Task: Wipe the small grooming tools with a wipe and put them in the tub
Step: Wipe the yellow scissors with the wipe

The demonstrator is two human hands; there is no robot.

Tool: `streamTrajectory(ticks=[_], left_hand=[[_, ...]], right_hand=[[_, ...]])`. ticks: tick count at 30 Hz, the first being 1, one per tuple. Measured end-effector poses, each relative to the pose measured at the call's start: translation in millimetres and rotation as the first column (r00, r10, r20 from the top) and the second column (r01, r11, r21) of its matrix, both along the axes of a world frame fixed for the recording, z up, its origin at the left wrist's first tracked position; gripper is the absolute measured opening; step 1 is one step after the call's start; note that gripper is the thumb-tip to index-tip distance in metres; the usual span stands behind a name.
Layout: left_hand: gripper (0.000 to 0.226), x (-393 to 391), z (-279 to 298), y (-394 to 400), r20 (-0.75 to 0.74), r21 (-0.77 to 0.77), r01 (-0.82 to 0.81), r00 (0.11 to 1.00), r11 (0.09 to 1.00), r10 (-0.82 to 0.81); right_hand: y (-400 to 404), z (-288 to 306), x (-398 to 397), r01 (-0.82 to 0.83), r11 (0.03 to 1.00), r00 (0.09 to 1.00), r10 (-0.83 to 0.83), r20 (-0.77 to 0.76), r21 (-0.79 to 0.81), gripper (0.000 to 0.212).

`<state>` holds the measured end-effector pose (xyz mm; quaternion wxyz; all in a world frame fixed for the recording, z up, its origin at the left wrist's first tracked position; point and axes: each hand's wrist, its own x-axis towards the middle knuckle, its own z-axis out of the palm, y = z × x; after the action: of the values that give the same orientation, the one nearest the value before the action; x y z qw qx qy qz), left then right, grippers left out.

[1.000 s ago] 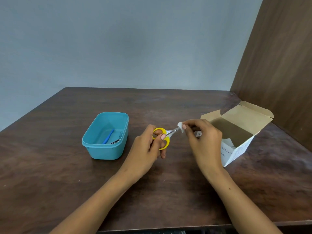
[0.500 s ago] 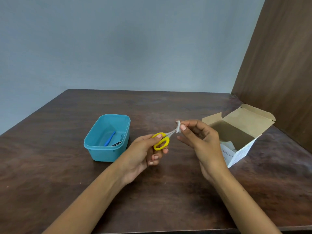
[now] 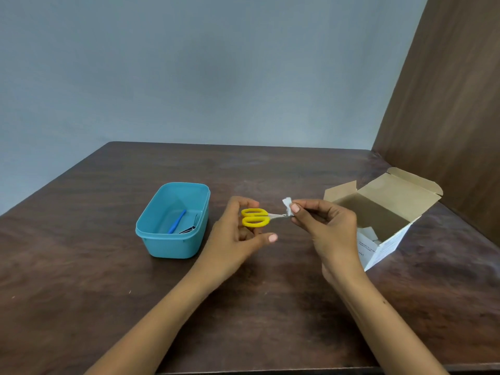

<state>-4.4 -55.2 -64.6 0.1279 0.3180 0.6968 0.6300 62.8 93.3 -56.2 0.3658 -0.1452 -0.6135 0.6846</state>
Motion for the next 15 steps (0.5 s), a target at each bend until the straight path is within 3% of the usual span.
streamTrajectory(ticks=[2, 5, 7, 9, 12, 15], left_hand=[[0.028, -1.6, -3.1, 0.2, -0.220, -0.021, -0.087, 0.972, 0.996, 0.081], [0.010, -4.4, -3.8, -3.5, -0.479, 0.001, -0.225, 0.855, 0.974, 0.198], [0.015, -6.7, -3.5, -6.1, -0.610, -0.059, -0.318, 0.762, 0.946, 0.218], [0.025, -8.8, -3.9, -5.6, -0.654, -0.120, -0.382, 0.725, 0.916, 0.216], [0.012, -8.8, -4.3, -2.5, -0.486, -0.115, -0.300, 0.848, 0.947, 0.210], [0.010, -5.8, -0.5, -0.8, -0.058, -0.004, -0.128, 0.990, 0.992, 0.127]], right_hand=[[1.6, 0.0, 0.0, 0.012, 1.000, 1.000, -0.012, 0.004, -0.004, 0.007], [2.4, -0.5, 0.1, 0.016, 1.000, 1.000, -0.016, 0.011, -0.005, 0.007], [3.8, 0.6, 0.3, 0.018, 1.000, 1.000, -0.018, 0.014, -0.005, 0.006], [6.6, 1.9, -0.1, 0.023, 1.000, 1.000, -0.023, 0.013, -0.001, 0.006], [7.9, 2.0, 1.2, 0.127, 0.977, 0.990, -0.134, 0.031, 0.172, 0.005], [5.9, 4.6, 8.5, 0.321, 0.808, 0.940, -0.333, -0.066, 0.494, 0.004]])
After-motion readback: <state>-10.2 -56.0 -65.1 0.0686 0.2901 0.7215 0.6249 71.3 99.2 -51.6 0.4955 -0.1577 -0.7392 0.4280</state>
